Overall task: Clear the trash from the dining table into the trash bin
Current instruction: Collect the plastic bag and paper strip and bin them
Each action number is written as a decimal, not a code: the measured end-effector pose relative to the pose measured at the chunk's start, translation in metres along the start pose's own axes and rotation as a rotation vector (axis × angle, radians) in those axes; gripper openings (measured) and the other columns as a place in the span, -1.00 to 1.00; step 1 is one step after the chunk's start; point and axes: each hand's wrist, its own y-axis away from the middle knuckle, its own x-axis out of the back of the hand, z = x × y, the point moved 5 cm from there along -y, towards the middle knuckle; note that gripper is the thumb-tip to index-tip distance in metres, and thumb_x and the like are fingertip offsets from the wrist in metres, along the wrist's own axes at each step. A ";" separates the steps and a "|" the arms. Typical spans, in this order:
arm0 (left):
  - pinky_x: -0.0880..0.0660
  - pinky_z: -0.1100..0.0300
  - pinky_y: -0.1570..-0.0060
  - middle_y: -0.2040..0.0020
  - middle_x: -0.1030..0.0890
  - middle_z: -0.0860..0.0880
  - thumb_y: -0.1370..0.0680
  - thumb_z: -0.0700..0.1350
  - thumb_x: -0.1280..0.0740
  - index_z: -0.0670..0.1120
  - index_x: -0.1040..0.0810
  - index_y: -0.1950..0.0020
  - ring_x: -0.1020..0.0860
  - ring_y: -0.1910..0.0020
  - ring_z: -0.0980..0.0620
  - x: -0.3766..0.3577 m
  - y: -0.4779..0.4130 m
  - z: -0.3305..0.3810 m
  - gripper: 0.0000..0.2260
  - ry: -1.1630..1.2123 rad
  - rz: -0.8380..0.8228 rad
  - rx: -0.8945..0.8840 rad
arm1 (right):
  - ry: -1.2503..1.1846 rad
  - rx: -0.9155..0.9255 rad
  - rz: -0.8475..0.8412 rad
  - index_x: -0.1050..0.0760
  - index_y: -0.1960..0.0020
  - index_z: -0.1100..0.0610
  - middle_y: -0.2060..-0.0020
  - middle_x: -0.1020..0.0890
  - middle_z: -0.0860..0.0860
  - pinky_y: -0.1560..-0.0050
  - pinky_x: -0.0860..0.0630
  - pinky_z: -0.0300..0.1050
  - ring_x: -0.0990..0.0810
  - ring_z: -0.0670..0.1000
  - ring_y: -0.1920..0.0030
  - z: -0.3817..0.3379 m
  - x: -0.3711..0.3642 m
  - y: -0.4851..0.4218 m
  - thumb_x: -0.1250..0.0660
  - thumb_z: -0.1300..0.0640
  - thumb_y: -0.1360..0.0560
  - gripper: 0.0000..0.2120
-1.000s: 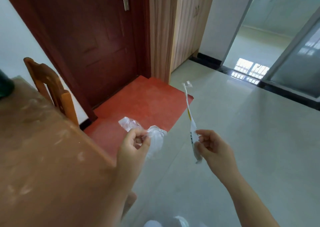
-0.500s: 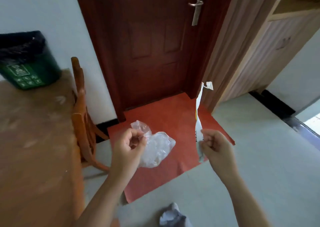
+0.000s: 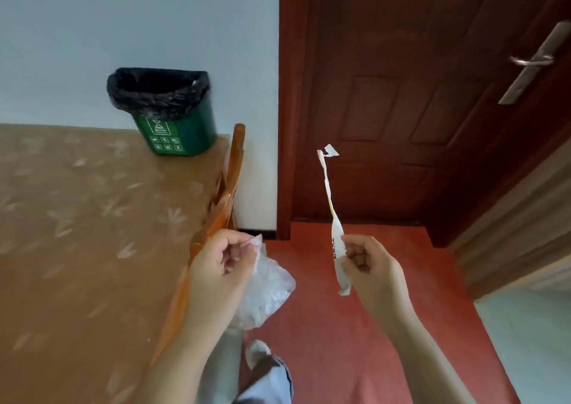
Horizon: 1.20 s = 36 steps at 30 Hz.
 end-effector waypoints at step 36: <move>-0.42 0.23 0.33 0.34 -0.57 0.01 -0.46 -0.24 -0.37 0.01 -0.53 0.27 -0.48 0.36 0.08 0.104 -0.320 -0.062 -0.83 -0.186 1.116 0.238 | 0.402 0.903 -0.796 -0.51 -0.10 0.13 0.17 -0.51 0.03 0.09 -0.50 -0.06 -0.48 0.03 0.25 -0.191 -0.366 -0.518 -0.22 0.33 -0.47 -0.74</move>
